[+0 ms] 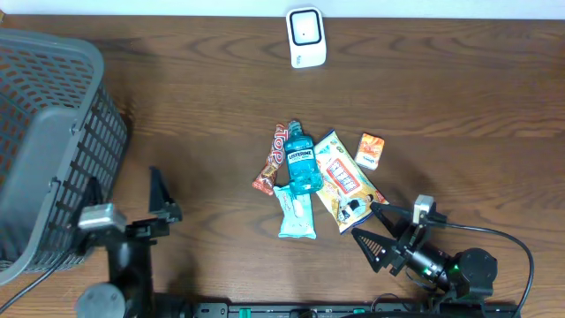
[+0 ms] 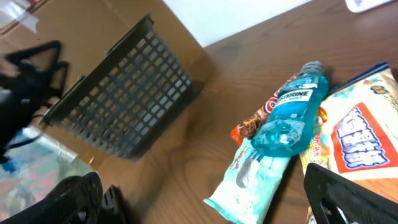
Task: Scan the item barcode
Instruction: 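Retract the left arm to rest and raise the right arm, then reach the right gripper toward the mint-green packet and mouthwash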
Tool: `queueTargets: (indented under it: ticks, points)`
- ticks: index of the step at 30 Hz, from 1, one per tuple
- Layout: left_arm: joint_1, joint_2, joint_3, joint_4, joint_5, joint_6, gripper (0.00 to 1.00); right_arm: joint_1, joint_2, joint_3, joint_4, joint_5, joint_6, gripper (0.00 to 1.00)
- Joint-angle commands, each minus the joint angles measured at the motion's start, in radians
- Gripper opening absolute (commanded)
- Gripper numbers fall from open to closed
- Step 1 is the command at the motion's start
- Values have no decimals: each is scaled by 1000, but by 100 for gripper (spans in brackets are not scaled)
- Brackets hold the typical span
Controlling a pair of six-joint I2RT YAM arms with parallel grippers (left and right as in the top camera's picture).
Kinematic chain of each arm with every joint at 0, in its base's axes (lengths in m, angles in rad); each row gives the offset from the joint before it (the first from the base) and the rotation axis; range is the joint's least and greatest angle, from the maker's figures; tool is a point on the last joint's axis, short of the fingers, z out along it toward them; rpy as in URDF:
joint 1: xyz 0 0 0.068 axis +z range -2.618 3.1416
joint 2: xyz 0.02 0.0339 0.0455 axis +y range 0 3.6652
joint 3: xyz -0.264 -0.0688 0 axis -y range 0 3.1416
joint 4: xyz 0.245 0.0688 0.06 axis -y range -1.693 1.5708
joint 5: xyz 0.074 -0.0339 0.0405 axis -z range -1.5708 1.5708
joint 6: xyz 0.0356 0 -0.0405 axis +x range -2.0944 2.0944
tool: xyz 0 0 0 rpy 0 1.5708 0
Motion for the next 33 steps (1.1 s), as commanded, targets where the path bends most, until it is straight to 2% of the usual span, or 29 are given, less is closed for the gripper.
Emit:
queueTargets:
  ticks: [1, 14, 21, 30, 33]
  points:
    - [4, 2, -56, 18, 68, -9, 98, 10, 0, -1, -9, -31, -39, 99]
    - [5, 2, -337, 294, 68, -43, 98, 10, 0, -1, -15, -57, -42, 99]
    - [5, 2, -398, 263, 37, -65, 98, 10, 0, -1, -14, -52, -48, 99]
    - [5, 2, -398, 63, -2, -65, 98, 10, 1, 20, -11, 2, 87, 99]
    - [5, 5, -398, 57, -2, -65, 98, 11, 18, 71, -22, 30, 108, 99]
